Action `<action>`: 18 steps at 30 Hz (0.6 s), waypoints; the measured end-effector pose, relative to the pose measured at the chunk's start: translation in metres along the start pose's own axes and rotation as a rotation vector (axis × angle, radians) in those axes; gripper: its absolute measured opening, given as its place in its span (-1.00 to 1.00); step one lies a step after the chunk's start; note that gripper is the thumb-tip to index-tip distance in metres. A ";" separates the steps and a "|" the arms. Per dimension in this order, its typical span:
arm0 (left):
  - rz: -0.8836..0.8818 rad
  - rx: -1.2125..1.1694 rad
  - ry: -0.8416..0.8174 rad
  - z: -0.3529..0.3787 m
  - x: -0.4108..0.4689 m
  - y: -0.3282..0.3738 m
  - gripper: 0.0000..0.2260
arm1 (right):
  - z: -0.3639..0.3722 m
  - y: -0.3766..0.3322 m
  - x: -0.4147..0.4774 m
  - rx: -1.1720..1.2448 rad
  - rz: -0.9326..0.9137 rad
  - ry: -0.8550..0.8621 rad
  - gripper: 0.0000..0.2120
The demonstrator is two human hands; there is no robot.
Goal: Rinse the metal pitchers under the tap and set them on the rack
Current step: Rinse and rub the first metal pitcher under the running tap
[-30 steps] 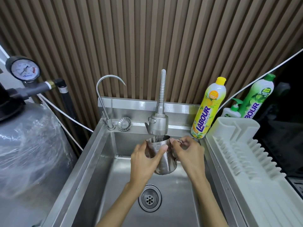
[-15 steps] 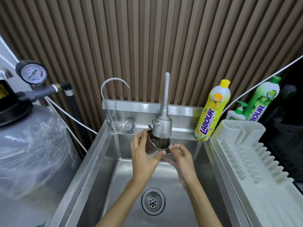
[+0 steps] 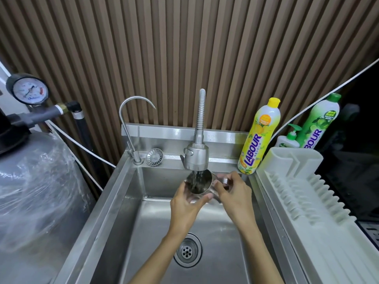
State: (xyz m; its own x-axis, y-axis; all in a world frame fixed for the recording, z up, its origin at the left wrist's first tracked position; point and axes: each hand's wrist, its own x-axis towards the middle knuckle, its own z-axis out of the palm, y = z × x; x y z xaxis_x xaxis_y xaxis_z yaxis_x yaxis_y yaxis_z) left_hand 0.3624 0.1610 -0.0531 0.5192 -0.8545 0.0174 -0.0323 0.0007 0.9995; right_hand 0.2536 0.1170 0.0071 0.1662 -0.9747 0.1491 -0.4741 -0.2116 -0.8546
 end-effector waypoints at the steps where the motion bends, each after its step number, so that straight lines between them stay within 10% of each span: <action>1: 0.020 -0.047 0.004 0.000 0.002 0.002 -0.47 | 0.002 0.002 0.001 0.112 -0.005 -0.011 -0.95; 8: 0.335 0.225 0.095 -0.020 0.013 0.028 -0.22 | 0.036 0.027 0.001 0.971 0.197 -0.311 -0.86; 18: 0.146 0.459 0.182 -0.027 -0.001 0.026 -0.55 | 0.008 0.014 0.000 0.365 0.257 -0.179 -0.79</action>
State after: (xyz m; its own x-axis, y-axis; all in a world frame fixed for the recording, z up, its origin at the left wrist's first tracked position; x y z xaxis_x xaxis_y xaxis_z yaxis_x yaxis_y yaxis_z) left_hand 0.3842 0.1763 -0.0262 0.6206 -0.7580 0.2010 -0.4655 -0.1499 0.8723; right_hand 0.2543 0.1150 -0.0091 0.2453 -0.9577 -0.1504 -0.1902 0.1046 -0.9762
